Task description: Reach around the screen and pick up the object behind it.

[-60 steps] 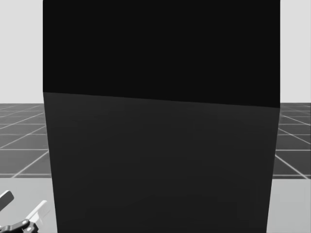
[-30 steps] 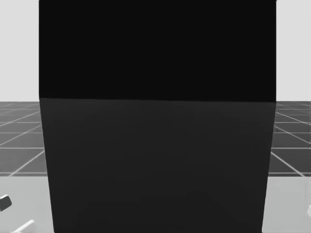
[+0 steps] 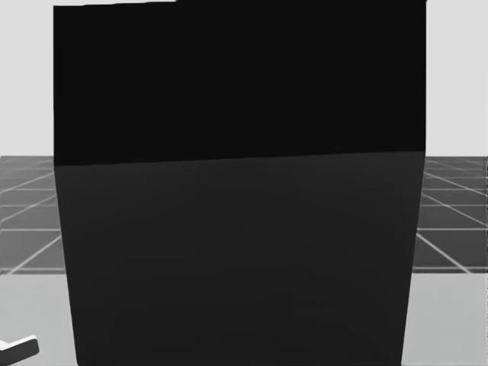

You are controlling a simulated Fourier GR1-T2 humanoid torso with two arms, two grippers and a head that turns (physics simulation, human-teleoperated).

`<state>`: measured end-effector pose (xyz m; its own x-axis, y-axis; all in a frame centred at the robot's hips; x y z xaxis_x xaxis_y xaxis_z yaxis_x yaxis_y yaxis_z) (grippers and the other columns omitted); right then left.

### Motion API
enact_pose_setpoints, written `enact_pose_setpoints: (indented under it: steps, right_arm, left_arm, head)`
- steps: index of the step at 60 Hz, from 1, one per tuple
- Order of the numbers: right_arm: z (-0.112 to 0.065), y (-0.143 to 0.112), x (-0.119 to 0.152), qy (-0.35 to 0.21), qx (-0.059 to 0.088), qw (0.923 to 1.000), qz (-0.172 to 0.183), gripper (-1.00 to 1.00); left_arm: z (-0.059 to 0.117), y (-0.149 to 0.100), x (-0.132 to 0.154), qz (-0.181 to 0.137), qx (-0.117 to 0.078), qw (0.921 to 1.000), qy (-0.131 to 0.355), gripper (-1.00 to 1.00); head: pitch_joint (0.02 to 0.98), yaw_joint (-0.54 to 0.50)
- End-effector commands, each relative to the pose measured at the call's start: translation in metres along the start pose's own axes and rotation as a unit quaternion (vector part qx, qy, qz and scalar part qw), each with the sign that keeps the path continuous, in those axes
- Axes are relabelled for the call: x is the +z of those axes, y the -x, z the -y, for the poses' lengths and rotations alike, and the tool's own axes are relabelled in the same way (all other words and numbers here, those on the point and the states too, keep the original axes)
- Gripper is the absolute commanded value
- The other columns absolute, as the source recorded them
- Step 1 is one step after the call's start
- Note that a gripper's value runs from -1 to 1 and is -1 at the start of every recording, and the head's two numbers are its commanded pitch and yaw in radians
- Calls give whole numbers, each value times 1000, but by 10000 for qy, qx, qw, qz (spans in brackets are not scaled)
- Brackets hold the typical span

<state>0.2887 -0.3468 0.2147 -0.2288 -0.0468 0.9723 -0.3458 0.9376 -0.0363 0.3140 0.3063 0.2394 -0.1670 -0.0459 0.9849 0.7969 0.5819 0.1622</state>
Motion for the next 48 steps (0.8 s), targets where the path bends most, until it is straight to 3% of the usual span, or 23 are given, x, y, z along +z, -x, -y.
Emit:
enact_pose_setpoints:
  steps: [1, 4, 7, 12, 16, 18, 27, 30, 48]
  right_arm:
    - [0, 19, 8, -85, -88, 9997, -234, -1000]
    - [1, 25, 7, -162, -239, 9991, -296, -1000]
    - [1, 31, 5, -194, -252, 9989, -344, -1000]
    - [-1, 40, 3, -379, -450, 9973, -436, -1000]
    - [-4, 46, 1, -568, -518, 9959, -481, -1000]
    - [-6, 50, 0, -681, -460, 9954, -495, -1000]
    - [-8, 61, -6, -913, -544, 9924, -629, -1000]
    - [-9, 66, -9, -990, -438, 9915, -719, -1000]
    - [-21, 87, -34, -1579, -303, 9814, -1047, -1000]
  left_arm:
    - [9, 6, -4, -121, -66, 9981, 595, -1000]
    - [8, 7, -5, -121, -41, 9976, 686, -1000]
    - [7, 9, -6, -135, -28, 9976, 677, -1000]
    - [5, 11, -7, -151, -7, 9978, 653, -1000]
    - [4, 11, -7, -157, 4, 9977, 654, -1000]
    - [4, 12, -7, -174, -10, 9977, 654, -1000]
    - [5, 14, -7, -216, -43, 9977, 648, -1000]
    - [5, 15, -7, -225, -47, 9977, 643, -1000]
    - [5, 16, -8, -193, -38, 9977, 644, -1000]
  head:
    - [223, -15]
    - [224, -20]
    - [229, -25]
    - [235, -29]
    - [239, -31]
    - [241, -32]
    - [246, -33]
    - [249, -32]
    - [257, -28]
